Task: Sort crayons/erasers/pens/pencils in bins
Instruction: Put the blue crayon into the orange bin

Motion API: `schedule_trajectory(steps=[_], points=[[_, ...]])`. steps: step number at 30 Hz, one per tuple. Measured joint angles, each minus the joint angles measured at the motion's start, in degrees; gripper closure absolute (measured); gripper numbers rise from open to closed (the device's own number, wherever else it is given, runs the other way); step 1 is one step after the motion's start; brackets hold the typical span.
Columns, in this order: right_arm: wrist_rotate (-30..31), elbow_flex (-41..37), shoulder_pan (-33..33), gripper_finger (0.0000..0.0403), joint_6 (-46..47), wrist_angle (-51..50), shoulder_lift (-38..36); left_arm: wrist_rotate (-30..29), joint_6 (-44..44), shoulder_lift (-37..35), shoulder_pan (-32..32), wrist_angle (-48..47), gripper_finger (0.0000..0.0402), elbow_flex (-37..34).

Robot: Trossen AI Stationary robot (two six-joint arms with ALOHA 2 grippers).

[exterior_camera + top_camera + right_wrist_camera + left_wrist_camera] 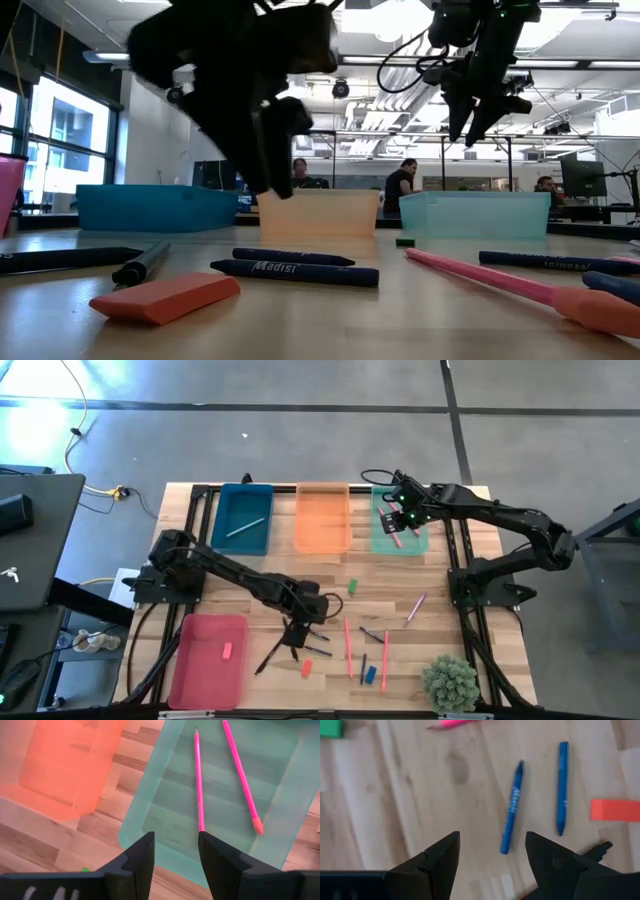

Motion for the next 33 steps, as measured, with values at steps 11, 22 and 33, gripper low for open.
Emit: schedule_trajectory(steps=[11,22,33], points=[[0.0,0.0,0.0,0.0258,0.0,0.0,0.0,-0.3,0.0,5.7,-2.1,1.5,0.0188,0.0],[0.0,0.0,0.0,0.0258,-0.1,0.0,0.0,-0.5,-0.6,7.3,-2.0,2.3,0.0223,0.2],[0.0,0.0,0.0,0.0258,-0.5,0.0,0.0,-0.2,0.9,7.5,-2.1,4.0,0.037,0.1]])
